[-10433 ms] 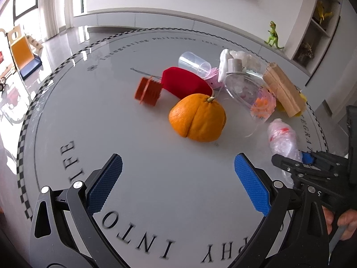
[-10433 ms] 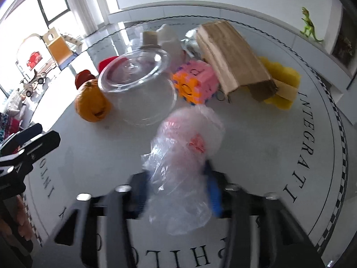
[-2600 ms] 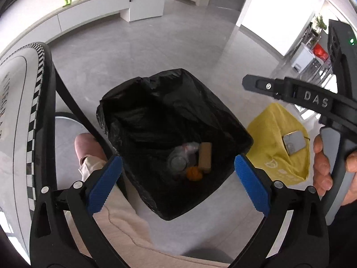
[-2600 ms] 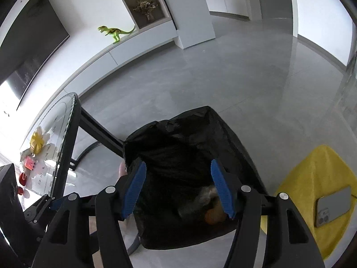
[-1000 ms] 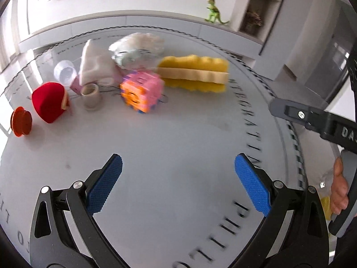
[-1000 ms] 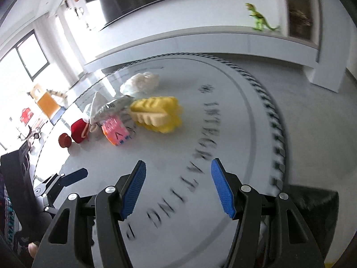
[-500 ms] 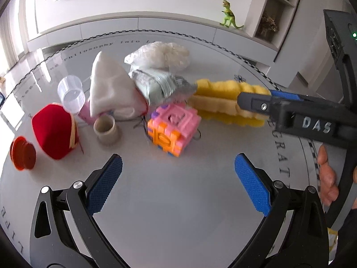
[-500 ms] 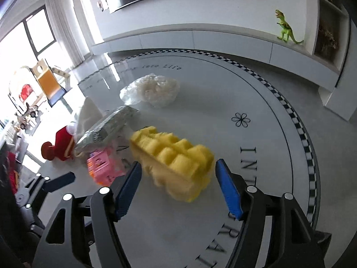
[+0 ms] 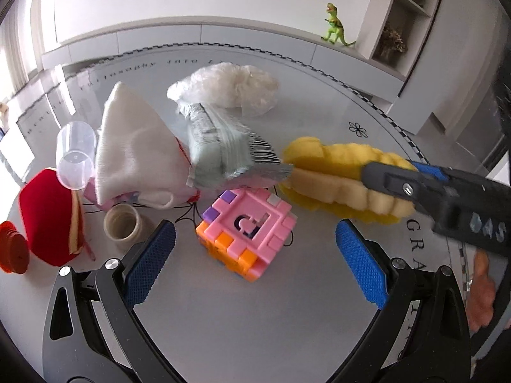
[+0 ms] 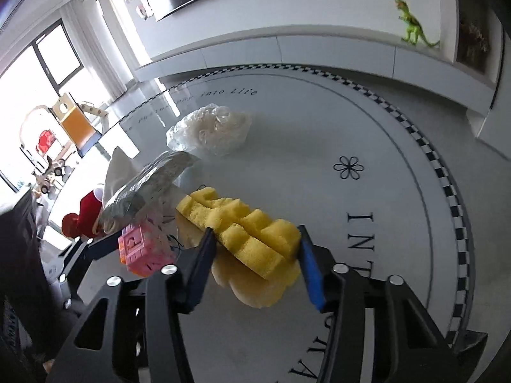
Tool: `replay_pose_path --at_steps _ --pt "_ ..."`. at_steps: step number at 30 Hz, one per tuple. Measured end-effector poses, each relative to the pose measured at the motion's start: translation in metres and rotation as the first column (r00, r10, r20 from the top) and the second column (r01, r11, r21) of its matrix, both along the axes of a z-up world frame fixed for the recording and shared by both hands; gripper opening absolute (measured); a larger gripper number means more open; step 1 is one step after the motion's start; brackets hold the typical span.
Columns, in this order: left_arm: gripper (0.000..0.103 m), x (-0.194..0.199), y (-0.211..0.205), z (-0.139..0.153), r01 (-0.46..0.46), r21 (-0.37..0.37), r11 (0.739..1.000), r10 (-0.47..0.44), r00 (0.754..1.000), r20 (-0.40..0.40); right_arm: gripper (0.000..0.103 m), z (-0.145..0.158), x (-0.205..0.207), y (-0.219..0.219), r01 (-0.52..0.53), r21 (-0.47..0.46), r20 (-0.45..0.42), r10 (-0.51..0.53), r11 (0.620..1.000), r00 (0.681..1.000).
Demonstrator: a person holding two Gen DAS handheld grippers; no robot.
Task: Collect trash
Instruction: 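Grasp the yellow sponge with the right tool while the left tool grasps the pink cube, then carry the pink cube and yellow sponge to the black bin and release both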
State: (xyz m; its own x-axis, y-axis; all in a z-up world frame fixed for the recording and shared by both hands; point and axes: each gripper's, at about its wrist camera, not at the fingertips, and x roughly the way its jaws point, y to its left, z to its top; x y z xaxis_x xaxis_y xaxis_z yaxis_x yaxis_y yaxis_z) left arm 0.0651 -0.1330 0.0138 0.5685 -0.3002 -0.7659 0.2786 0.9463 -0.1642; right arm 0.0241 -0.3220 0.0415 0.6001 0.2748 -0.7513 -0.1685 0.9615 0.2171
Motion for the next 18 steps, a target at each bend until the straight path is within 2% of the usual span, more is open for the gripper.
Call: replay_pose_path --at_steps 1,3,5,8,18 --pt "0.088 0.0 0.001 0.0 -0.003 -0.001 1.0 0.003 1.0 -0.006 0.048 0.001 -0.005 -0.001 0.004 0.002 0.008 -0.004 1.0 1.0" --pt "0.067 0.001 0.002 0.0 -0.014 0.011 1.0 0.014 1.0 -0.008 0.047 0.003 -0.015 -0.005 0.009 0.023 0.015 -0.01 1.0 1.0" --pt "0.055 0.001 0.002 0.0 -0.012 0.033 0.999 0.012 1.0 -0.006 0.047 0.006 -0.021 -0.008 0.015 0.032 0.018 -0.016 0.999 1.0" --pt "0.055 -0.003 0.004 0.0 -0.003 0.022 1.0 0.003 1.0 -0.019 0.047 0.009 -0.03 -0.013 0.026 0.036 0.024 -0.027 0.999 0.999" --pt "0.055 -0.054 0.003 0.013 0.038 0.02 0.999 -0.037 0.999 -0.008 0.047 0.026 -0.069 -0.028 0.082 0.037 0.047 -0.084 0.996 0.995"
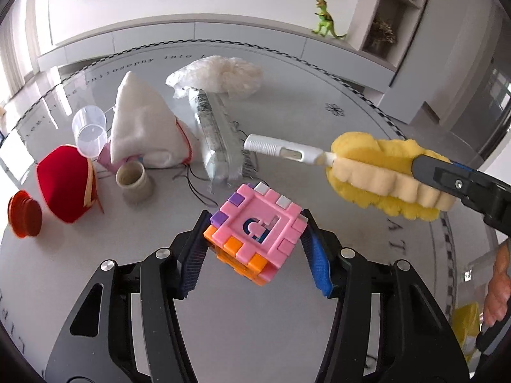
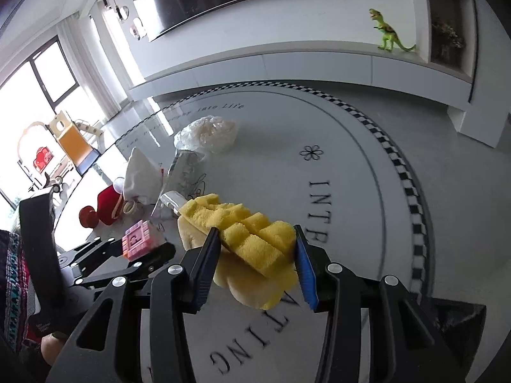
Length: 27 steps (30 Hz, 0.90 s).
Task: Collect trash
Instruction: 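Carry the pink cube and yellow sponge to the black bin and release both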
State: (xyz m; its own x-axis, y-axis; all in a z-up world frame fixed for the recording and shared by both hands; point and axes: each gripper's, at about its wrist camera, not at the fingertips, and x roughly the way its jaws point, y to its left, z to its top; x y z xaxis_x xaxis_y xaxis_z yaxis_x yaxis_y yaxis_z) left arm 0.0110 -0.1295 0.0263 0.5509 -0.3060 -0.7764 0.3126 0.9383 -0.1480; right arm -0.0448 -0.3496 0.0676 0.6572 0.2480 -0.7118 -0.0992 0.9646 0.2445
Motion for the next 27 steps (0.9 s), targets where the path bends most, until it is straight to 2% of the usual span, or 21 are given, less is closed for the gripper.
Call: replay_pose_path --at_steps 9,17,23,27 --pt "0.055 -0.052 -0.013 0.021 0.056 -0.019 0.998 -0.055 0.998 0.02 0.047 0.007 -0.049 -0.021 0.075 0.033 0.012 -0.076 0.997 0.997" --pt "0.055 -0.097 -0.053 0.033 0.178 -0.015 0.984 -0.177 0.983 0.04 0.047 0.013 -0.103 -0.055 0.166 0.058 0.035 -0.169 0.984 0.985" --pt "0.055 -0.137 -0.1 0.037 0.306 -0.014 0.952 -0.305 0.951 0.046 0.047 0.017 -0.149 -0.09 0.256 0.063 0.059 -0.259 0.965 0.964" --pt "0.055 -0.17 -0.138 0.039 0.424 -0.019 0.906 -0.422 0.905 0.05 0.047 0.016 -0.189 -0.121 0.344 0.069 0.072 -0.349 0.936 0.934"
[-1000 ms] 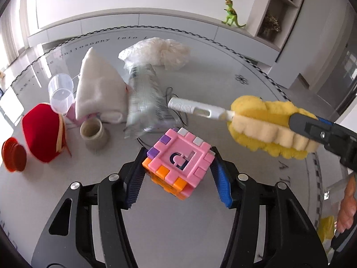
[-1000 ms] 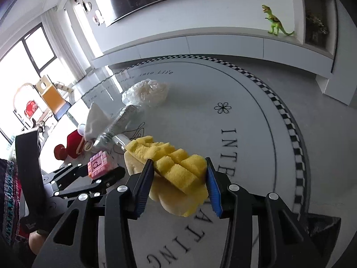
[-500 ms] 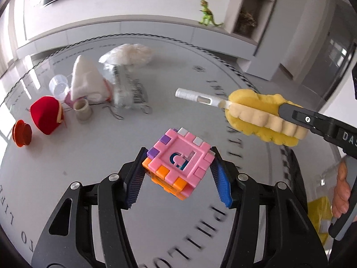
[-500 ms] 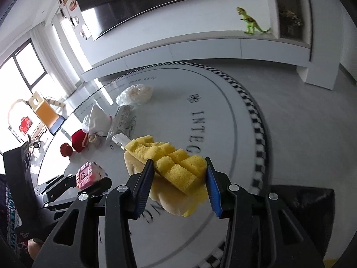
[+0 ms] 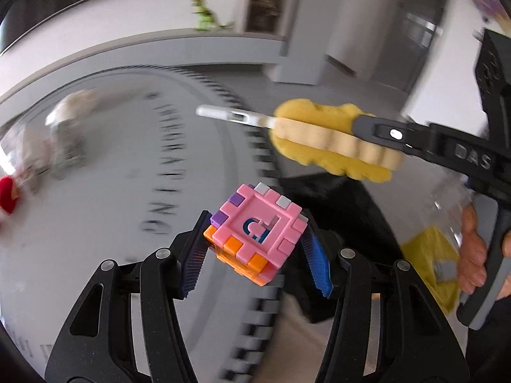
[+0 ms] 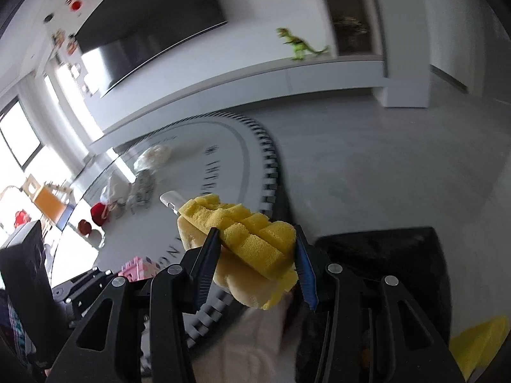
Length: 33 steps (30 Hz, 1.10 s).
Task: Collect trash
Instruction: 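Carry the pink cube and yellow sponge to the black bin and release both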
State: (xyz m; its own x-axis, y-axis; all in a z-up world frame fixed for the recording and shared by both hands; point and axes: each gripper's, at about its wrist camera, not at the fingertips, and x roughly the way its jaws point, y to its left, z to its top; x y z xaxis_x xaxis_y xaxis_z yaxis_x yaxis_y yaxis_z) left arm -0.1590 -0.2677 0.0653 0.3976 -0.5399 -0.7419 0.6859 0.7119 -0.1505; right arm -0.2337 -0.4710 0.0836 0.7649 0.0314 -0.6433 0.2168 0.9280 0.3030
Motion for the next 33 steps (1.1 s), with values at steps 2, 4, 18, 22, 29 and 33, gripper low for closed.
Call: replay_pose_path --at_steps 2,4,18,22,29,33 --pt "0.055 -0.016 -0.019 0.0 0.065 0.011 0.998 -0.065 0.998 0.01 0.047 -0.002 -0.017 -0.013 0.047 -0.012 0.001 -0.047 0.999 0.999" --pt "0.055 -0.03 -0.04 -0.004 0.132 0.02 0.991 -0.133 0.991 0.006 0.047 -0.006 -0.033 -0.028 0.091 -0.011 -0.003 -0.091 0.996 0.996" --pt "0.055 -0.075 -0.131 -0.05 0.337 0.096 0.937 -0.33 0.94 -0.085 0.048 -0.06 -0.097 -0.1 0.344 0.022 -0.123 -0.339 0.939 0.933" --pt "0.056 -0.071 -0.141 -0.054 0.343 0.102 0.934 -0.333 0.938 -0.1 0.05 -0.071 -0.1 -0.107 0.363 0.016 -0.15 -0.356 0.932 0.922" --pt "0.097 -0.068 -0.136 -0.055 0.305 0.093 0.948 -0.295 0.949 -0.108 0.07 -0.067 -0.105 -0.103 0.412 -0.054 -0.133 -0.416 0.91 0.9" --pt "0.097 -0.064 -0.128 -0.054 0.282 0.075 0.956 -0.272 0.955 -0.119 0.07 -0.064 -0.105 -0.099 0.399 -0.051 -0.123 -0.403 0.915 0.907"
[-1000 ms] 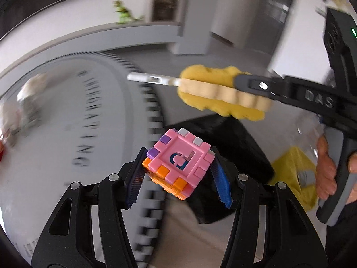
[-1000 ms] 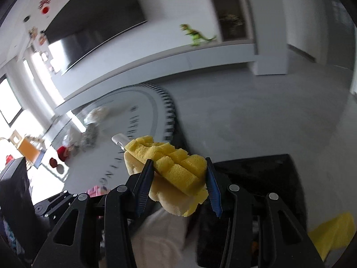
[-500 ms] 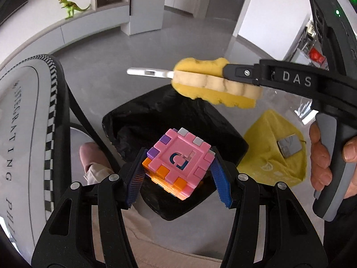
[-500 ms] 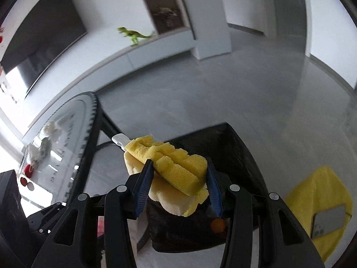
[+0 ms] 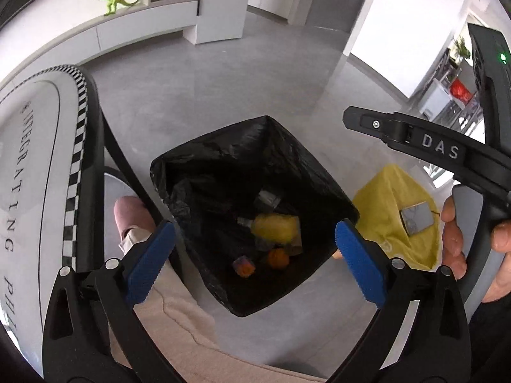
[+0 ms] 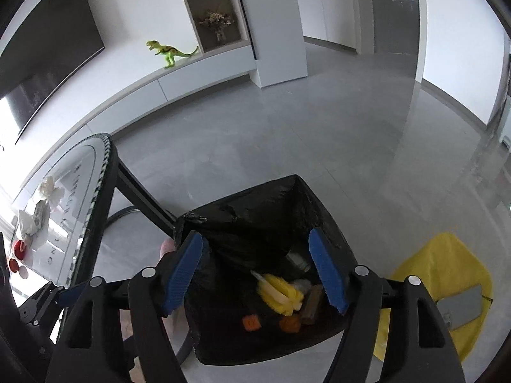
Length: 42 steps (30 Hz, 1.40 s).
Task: Collect trash
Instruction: 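Carry the pink cube and yellow sponge to the black bin and release both, then move both open tools back over the table toward the remaining items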
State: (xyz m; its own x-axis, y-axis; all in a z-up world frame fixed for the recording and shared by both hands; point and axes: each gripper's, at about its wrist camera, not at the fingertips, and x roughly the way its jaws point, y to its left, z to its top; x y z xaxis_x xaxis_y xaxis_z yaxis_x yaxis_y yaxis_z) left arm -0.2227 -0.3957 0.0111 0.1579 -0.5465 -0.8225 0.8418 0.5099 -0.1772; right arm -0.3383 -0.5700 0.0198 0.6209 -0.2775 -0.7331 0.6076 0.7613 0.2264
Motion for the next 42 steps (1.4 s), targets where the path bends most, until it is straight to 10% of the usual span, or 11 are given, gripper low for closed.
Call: replay_pose_path --at_steps 23,42 --pt "0.097 0.05 0.116 0.035 -0.245 -0.109 0.964 0.252 0.966 0.057 0.07 0.029 0.074 0.103 -0.315 -0.01 0.041 0.315 0.949 0.948" --pt "0.097 0.116 0.286 0.043 -0.58 -0.159 0.799 0.593 0.803 0.054 0.07 0.05 0.179 0.258 -0.62 -0.085 0.015 0.623 0.78 0.782"
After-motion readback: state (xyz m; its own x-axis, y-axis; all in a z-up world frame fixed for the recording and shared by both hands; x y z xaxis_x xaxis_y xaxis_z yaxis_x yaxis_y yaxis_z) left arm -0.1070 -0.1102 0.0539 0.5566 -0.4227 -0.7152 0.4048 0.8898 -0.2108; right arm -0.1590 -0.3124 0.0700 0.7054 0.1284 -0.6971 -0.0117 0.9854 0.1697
